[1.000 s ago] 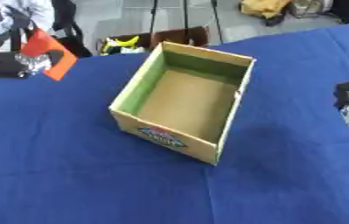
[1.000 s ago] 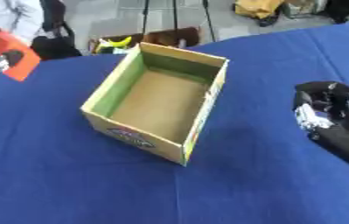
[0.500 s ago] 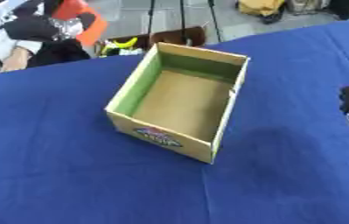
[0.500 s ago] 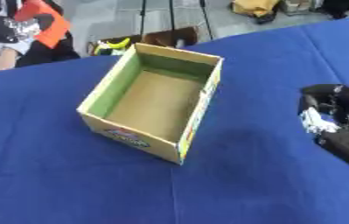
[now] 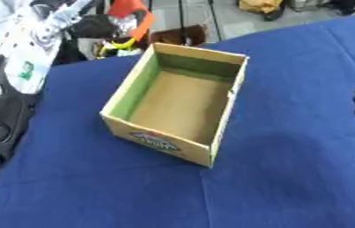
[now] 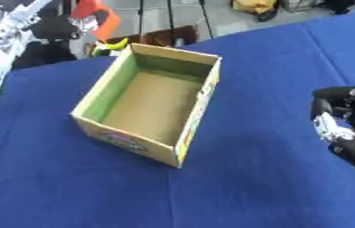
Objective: Pick up objects on the table and place them in the box.
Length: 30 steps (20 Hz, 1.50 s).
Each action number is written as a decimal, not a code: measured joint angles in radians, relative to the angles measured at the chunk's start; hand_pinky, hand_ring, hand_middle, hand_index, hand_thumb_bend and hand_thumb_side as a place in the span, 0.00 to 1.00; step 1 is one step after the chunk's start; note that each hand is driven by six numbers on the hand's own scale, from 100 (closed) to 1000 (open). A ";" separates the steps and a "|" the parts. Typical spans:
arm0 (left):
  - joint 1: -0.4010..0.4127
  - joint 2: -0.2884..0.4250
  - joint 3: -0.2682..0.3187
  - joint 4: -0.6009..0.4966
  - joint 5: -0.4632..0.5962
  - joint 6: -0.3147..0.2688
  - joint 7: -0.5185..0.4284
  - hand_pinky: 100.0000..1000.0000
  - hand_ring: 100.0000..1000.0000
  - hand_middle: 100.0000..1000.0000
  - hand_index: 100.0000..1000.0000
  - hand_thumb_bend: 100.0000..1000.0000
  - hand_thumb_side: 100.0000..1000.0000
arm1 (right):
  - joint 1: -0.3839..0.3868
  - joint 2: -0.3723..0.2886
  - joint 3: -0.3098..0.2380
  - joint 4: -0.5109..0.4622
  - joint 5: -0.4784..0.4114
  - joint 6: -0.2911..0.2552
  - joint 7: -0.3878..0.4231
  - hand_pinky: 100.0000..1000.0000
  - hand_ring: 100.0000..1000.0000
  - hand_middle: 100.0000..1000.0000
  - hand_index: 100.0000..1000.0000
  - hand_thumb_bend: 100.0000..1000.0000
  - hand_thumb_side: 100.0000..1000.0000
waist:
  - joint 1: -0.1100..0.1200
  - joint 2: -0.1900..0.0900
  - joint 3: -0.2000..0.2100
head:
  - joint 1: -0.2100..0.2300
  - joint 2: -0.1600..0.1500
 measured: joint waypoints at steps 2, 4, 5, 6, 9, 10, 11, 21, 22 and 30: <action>-0.004 -0.029 -0.010 0.006 -0.078 -0.013 0.031 0.00 0.33 0.44 0.50 0.00 0.85 | -0.004 0.005 0.003 -0.004 -0.001 0.001 0.003 0.83 0.81 0.47 0.70 0.01 0.31 | 0.000 0.006 -0.003 | 0.002 -0.006; -0.006 -0.059 -0.020 0.017 -0.141 -0.025 0.053 0.00 0.33 0.43 0.50 0.00 0.85 | -0.004 0.007 0.006 -0.009 -0.003 0.003 0.006 0.83 0.81 0.47 0.70 0.01 0.31 | 0.001 0.011 -0.006 | 0.004 -0.009; -0.006 -0.072 -0.023 0.022 -0.163 -0.031 0.064 0.00 0.33 0.43 0.50 0.00 0.85 | -0.005 0.007 0.006 -0.010 -0.004 0.004 0.007 0.83 0.81 0.47 0.70 0.01 0.31 | 0.002 0.014 -0.008 | 0.006 -0.011; -0.005 -0.083 -0.027 0.023 -0.181 -0.037 0.075 0.00 0.33 0.43 0.50 0.00 0.85 | -0.005 0.008 0.006 -0.011 -0.004 0.004 0.007 0.83 0.81 0.47 0.70 0.01 0.31 | 0.004 0.017 -0.008 | 0.006 -0.013; 0.010 -0.113 -0.036 0.028 -0.223 -0.054 0.103 0.00 0.33 0.44 0.50 0.00 0.85 | -0.005 0.008 0.006 -0.014 -0.006 0.006 0.009 0.83 0.81 0.47 0.70 0.01 0.31 | 0.005 0.023 -0.005 | 0.006 -0.015; 0.015 -0.120 -0.039 0.032 -0.233 -0.059 0.108 0.00 0.33 0.44 0.50 0.00 0.85 | -0.005 0.008 0.006 -0.015 -0.006 0.006 0.009 0.83 0.81 0.47 0.70 0.01 0.31 | 0.005 0.024 -0.005 | 0.005 -0.016; 0.016 -0.129 -0.041 0.038 -0.243 -0.065 0.114 0.00 0.33 0.44 0.50 0.00 0.84 | -0.007 0.008 0.006 -0.015 -0.006 0.007 0.009 0.83 0.81 0.47 0.70 0.01 0.31 | 0.005 0.027 -0.005 | 0.005 -0.019; 0.034 -0.181 -0.074 0.114 -0.310 -0.135 0.110 0.05 0.38 0.48 0.51 0.00 0.83 | -0.012 0.007 0.006 -0.015 -0.006 0.007 0.010 0.83 0.81 0.47 0.70 0.01 0.31 | 0.005 0.034 -0.007 | 0.005 -0.023; 0.036 -0.184 -0.077 0.121 -0.310 -0.144 0.100 0.06 0.38 0.48 0.53 0.00 0.82 | -0.013 0.007 0.006 -0.015 -0.006 0.007 0.010 0.83 0.80 0.47 0.70 0.01 0.31 | 0.005 0.035 -0.007 | 0.004 -0.023; 0.044 -0.192 -0.084 0.151 -0.274 -0.187 -0.014 0.35 0.56 0.70 0.79 0.00 0.75 | -0.013 0.007 0.006 -0.015 -0.006 0.005 0.008 0.83 0.80 0.46 0.70 0.01 0.31 | 0.005 0.037 -0.005 | 0.001 -0.023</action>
